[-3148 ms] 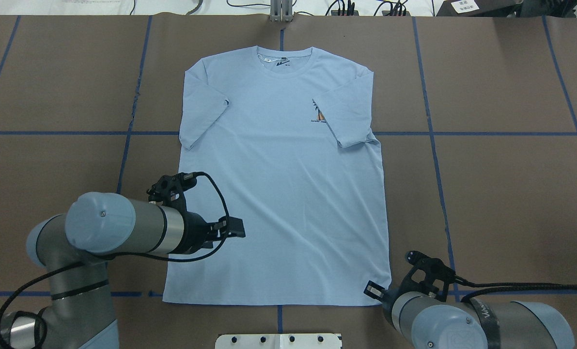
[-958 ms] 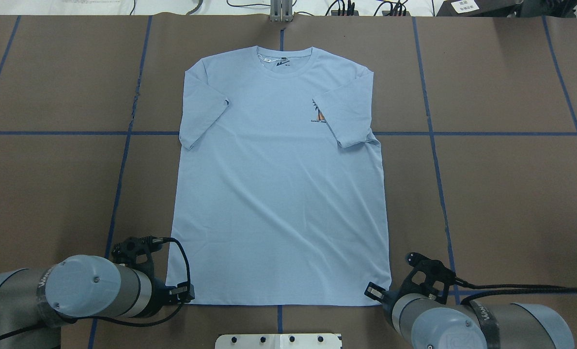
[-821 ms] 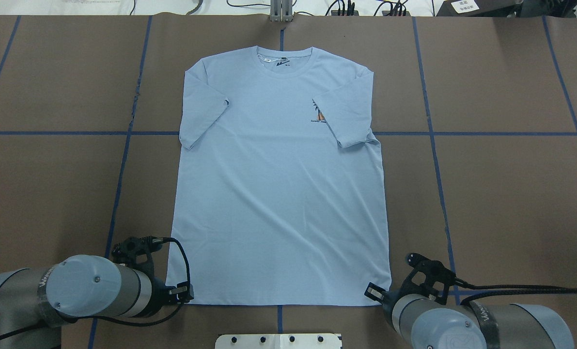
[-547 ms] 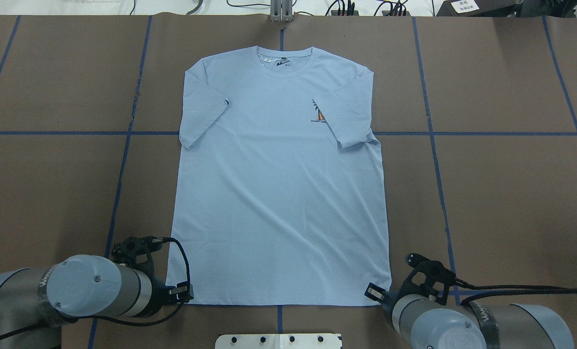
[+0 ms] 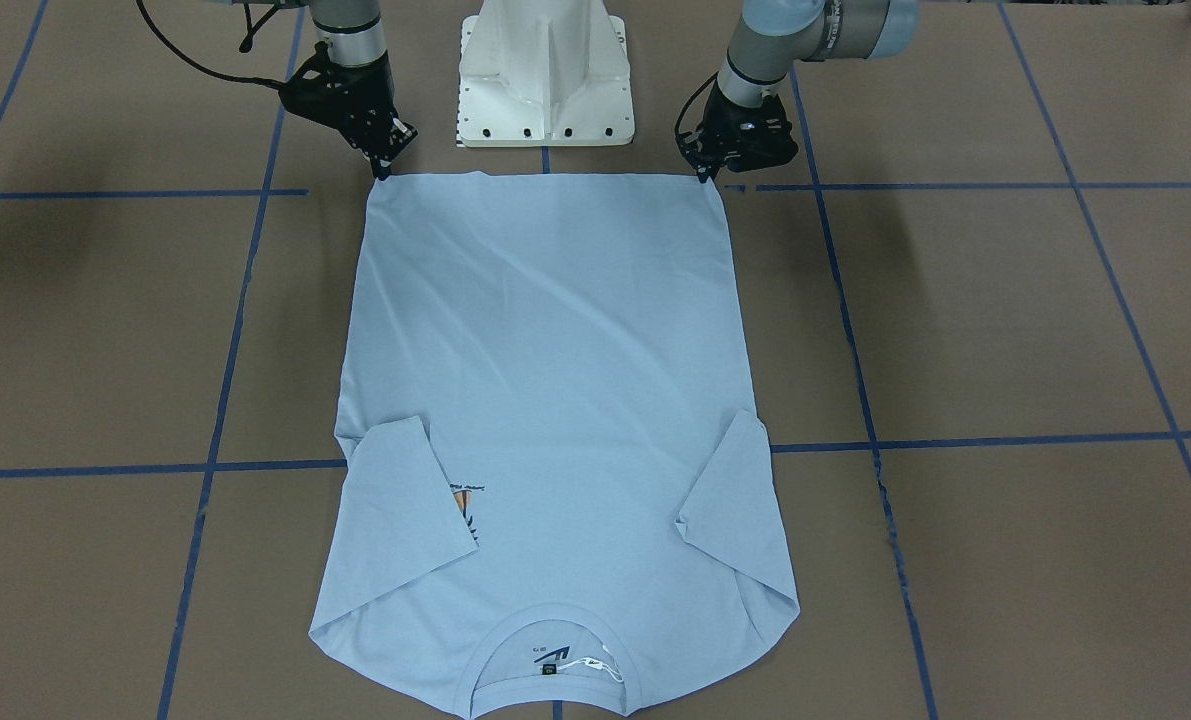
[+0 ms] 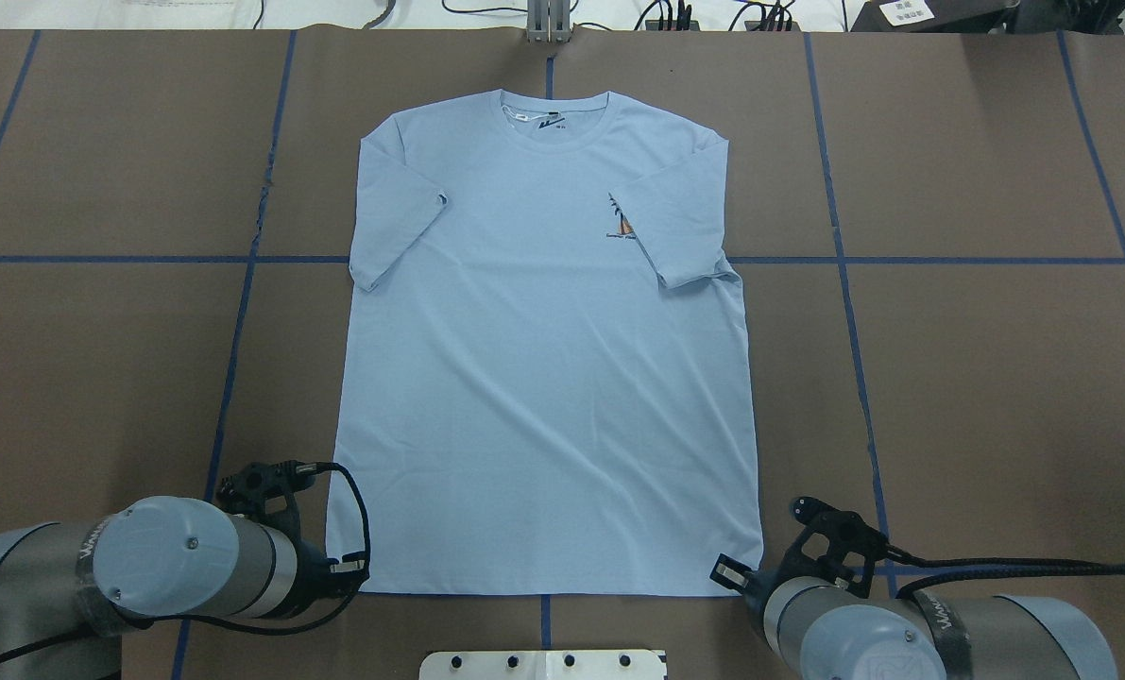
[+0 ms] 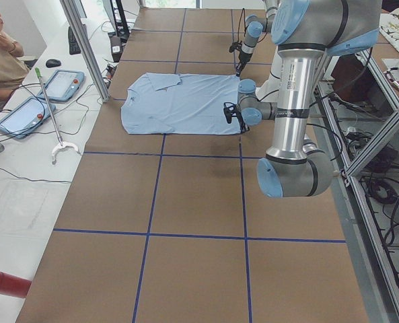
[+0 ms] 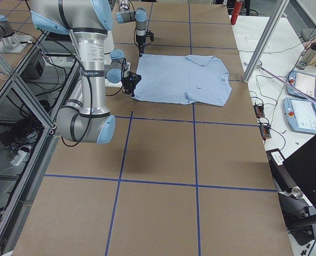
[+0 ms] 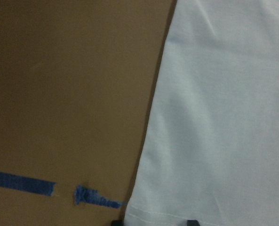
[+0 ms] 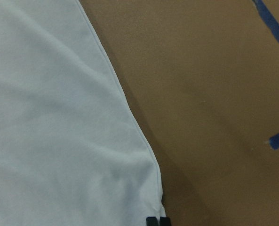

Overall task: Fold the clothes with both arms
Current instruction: 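Grasp both hem corners with the left and right grippers, then lift the hem with both grippers and fold it toward the collar, then lay the hem down near the collar and open both grippers, then move the right gripper back toward the robot along the folded shirt side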

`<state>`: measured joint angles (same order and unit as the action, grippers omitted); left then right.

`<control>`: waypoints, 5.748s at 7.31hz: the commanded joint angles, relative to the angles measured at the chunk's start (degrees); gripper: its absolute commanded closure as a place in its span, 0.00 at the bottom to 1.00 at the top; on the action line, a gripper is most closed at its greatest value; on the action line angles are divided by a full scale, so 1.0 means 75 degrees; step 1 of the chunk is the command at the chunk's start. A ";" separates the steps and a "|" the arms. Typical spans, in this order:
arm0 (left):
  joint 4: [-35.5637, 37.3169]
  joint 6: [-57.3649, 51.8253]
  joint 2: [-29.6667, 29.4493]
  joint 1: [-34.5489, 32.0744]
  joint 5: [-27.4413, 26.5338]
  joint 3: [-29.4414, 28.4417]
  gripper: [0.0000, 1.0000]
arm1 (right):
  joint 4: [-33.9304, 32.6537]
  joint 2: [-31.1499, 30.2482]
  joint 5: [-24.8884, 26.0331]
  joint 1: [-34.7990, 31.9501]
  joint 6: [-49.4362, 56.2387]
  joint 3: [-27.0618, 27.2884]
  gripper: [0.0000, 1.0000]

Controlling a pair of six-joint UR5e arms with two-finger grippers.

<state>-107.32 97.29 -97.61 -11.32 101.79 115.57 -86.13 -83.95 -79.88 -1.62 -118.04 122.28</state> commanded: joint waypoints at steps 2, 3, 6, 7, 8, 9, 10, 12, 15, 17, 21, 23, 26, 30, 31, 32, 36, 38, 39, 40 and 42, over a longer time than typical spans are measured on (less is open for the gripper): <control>0.0012 0.0189 -0.0017 0.0021 0.0022 0.0385 1.00 | 0.0000 0.0002 0.0080 0.0018 0.0000 0.0043 1.00; 0.0035 0.0200 0.0122 -0.0002 0.0011 0.0794 1.00 | 0.0000 -0.0114 0.0080 -0.0029 0.0012 0.0322 1.00; 0.0047 0.0716 0.0252 0.0231 -0.0025 0.1252 1.00 | -0.0012 -0.0840 0.0080 0.0613 -0.0012 0.1552 1.00; 0.0175 0.0739 0.0264 0.0244 -0.0025 0.1765 1.00 | -0.0012 -0.0970 0.0103 0.0650 -0.0012 0.1764 1.00; 0.0826 0.0751 0.0241 0.0337 -0.0036 0.2246 1.00 | -0.0023 -0.1064 0.0161 0.0639 -0.0012 0.2161 1.00; 0.0937 0.0751 0.0194 0.0256 -0.0036 0.2576 1.00 | -0.0035 -0.1053 0.0197 0.0511 0.0000 0.2316 1.00; 0.0938 0.0647 0.0136 0.0035 -0.0060 0.2521 1.00 | -0.0082 -0.1030 0.0371 0.0115 0.0139 0.2178 1.00; 0.0926 0.0169 -0.0377 -0.0899 -0.0071 0.2171 1.00 | -0.0117 -0.0460 0.0467 -0.0973 0.0768 0.1701 1.00; 0.0705 -0.1023 -0.1749 -0.2143 -0.0867 0.0030 1.00 | -0.0094 0.1146 0.0408 -0.2568 0.1951 0.0084 1.00; -0.0449 -0.1684 -0.1985 -0.2976 -0.0868 -0.1397 1.00 | 0.0104 0.2316 -0.0301 -0.3831 0.2867 -0.1716 1.00; -0.2024 -0.2471 -0.3051 -0.4232 -0.1112 -0.3805 1.00 | 0.1791 0.4355 -0.1373 -0.5466 0.4311 -0.6099 1.00; -0.2214 -0.2495 -0.3355 -0.4233 -0.1617 -0.4413 1.00 | 0.1816 0.4805 -0.1408 -0.5689 0.4663 -0.6904 1.00; -0.3372 -0.2507 -0.3567 -0.4233 -0.1818 -0.5516 1.00 | 0.1816 0.4934 -0.1408 -0.5678 0.4699 -0.7161 1.00; -0.3551 -0.2507 -0.3931 -0.4233 -0.1982 -0.6186 1.00 | 0.2424 0.5006 -0.1361 -0.5678 0.4969 -0.7677 1.00; -0.3551 -0.2507 -0.3931 -0.4233 -0.1982 -0.6198 1.00 | 0.2426 0.5052 -0.1338 -0.5678 0.4969 -0.7679 1.00; -0.3562 -0.2507 -0.3931 -0.4233 -0.1982 -0.6280 1.00 | 0.2426 0.5064 -0.1338 -0.5690 0.4980 -0.7679 1.00; -0.3668 -0.2507 -0.4060 -0.4221 -0.1982 -0.6456 0.86 | 0.2426 0.5146 -0.1361 -0.5795 0.5367 -0.7702 1.00; -0.3668 -0.2507 -0.4072 -0.4221 -0.1970 -0.6491 0.83 | 0.2426 0.5146 -0.1361 -0.5795 0.5367 -0.7714 1.00; -0.3668 -0.2507 -0.4072 -0.4233 -0.1970 -0.6515 0.78 | 0.2414 0.5123 -0.1338 -0.5818 0.5402 -0.7702 0.88; -0.3900 -0.2507 -0.4060 -0.4233 -0.1947 -0.6515 0.72 | 0.2426 0.5111 -0.1326 -0.5819 0.5402 -0.7691 0.72; -0.4031 -0.2483 -0.4013 -0.4244 -0.1911 -0.6492 0.69 | 0.2426 0.5076 -0.1396 -0.5819 0.5344 -0.7458 0.59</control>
<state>-136.97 78.56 -127.91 -43.11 87.34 66.76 -67.91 -45.66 -89.99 -45.26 -77.70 65.16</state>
